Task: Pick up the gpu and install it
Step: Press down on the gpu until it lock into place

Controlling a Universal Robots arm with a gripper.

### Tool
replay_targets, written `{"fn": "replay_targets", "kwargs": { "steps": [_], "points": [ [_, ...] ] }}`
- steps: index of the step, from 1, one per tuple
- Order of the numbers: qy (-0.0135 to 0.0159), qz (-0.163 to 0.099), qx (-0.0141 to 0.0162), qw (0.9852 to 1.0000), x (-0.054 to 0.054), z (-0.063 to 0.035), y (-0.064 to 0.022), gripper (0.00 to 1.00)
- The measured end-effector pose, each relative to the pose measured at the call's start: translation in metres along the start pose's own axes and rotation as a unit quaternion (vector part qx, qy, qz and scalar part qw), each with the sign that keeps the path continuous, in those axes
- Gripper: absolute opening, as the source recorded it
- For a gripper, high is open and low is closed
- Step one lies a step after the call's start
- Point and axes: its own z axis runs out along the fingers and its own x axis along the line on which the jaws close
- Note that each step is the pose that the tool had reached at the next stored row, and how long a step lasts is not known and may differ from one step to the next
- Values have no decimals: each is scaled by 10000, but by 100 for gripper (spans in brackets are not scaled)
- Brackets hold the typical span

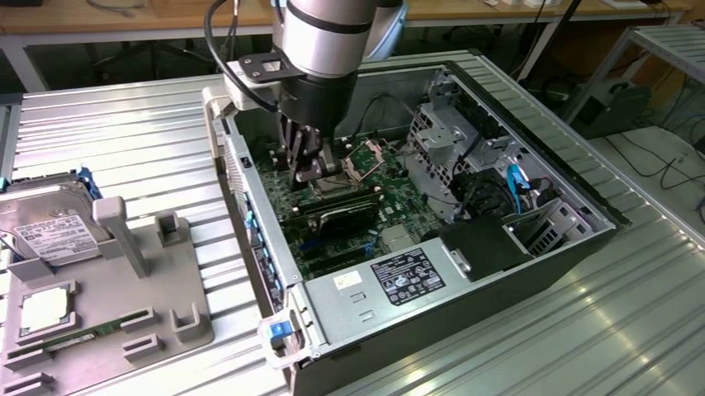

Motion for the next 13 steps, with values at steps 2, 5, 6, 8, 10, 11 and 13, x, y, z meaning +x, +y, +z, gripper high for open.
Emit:
{"fn": "replay_targets", "kwargs": {
  "steps": [2,5,6,8,10,11,13],
  "points": [
    [-13,15,-139,9999,0,1,-6,11],
    [-38,35,-394,9992,1,2,-15,11],
    [-46,40,-485,9988,2,2,-20,11],
    [-63,47,-655,9978,5,4,-30,11],
    [-73,51,-763,9970,16,13,-35,11],
    [-75,51,-789,9968,23,19,-38,11],
    [-78,53,-829,9965,41,31,-41,11]
  ]
}}
